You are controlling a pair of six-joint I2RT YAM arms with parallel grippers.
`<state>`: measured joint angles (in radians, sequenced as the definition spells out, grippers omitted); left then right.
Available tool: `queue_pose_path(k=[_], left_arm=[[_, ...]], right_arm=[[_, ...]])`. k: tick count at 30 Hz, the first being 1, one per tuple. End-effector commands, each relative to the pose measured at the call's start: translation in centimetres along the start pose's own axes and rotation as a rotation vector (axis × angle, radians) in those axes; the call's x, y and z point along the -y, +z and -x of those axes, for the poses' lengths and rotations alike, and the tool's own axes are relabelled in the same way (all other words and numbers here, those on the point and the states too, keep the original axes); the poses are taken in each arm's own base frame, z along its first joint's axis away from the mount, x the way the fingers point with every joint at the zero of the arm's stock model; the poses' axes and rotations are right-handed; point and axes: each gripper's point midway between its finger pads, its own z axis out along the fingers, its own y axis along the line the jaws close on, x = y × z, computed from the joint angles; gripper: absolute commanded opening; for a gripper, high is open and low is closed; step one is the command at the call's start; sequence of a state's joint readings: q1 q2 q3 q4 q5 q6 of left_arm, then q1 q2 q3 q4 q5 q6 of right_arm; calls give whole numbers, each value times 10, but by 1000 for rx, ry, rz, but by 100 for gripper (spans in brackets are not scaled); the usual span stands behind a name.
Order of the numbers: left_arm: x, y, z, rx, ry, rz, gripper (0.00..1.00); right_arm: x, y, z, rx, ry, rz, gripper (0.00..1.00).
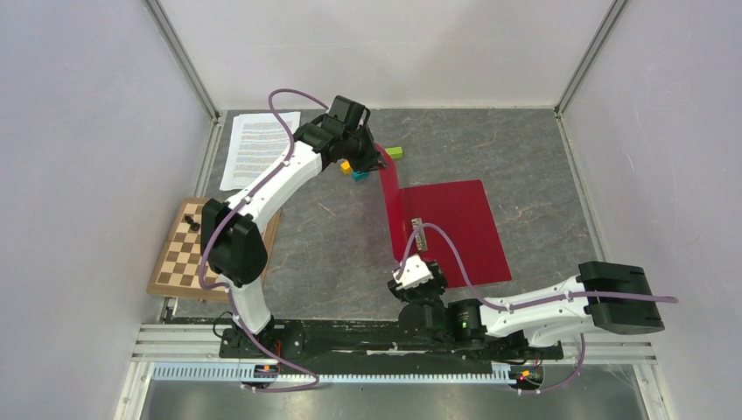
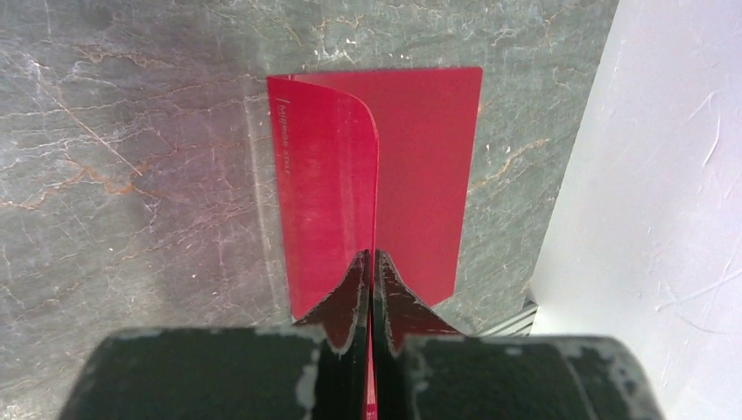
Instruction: Put the files into the folder
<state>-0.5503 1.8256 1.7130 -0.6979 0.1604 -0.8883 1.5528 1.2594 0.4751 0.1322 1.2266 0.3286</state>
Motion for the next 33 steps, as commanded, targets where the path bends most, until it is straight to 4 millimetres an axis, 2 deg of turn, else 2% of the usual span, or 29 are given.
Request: queue_pose_path(k=[1, 4, 8, 12, 14, 16, 19, 21, 27, 30, 33], left_arm=[[-1, -5, 5, 24, 21, -16, 2], [-12, -5, 1, 16, 59, 12, 2], [-24, -9, -6, -16, 143, 34, 2], [-40, -18, -11, -46, 220, 48, 2], [-47, -24, -14, -64, 236, 43, 2], [-57, -31, -16, -71, 236, 46, 2], [-74, -41, -21, -66, 245, 64, 2], [-83, -49, -23, -53, 253, 79, 2], [-117, -74, -31, -34, 255, 135, 2], [-139, -81, -31, -28, 244, 193, 3], [-159, -86, -28, -10, 255, 281, 11]], right_arm=[[-26, -15, 15, 3, 44, 146, 70], [-51, -33, 25, 7, 38, 314, 77], [-77, -61, 51, 7, 35, 523, 81], [-91, -87, 86, 29, 76, 680, 82], [-93, -98, 109, 58, 116, 745, 85], [-88, -103, 122, 61, 123, 761, 85], [-66, -92, 134, 53, 156, 640, 91], [-45, -74, 130, 23, 165, 516, 92], [0, -12, 90, -129, 264, 342, 90], [15, 10, 63, -188, 275, 264, 89], [20, 28, 37, -256, 272, 208, 88]])
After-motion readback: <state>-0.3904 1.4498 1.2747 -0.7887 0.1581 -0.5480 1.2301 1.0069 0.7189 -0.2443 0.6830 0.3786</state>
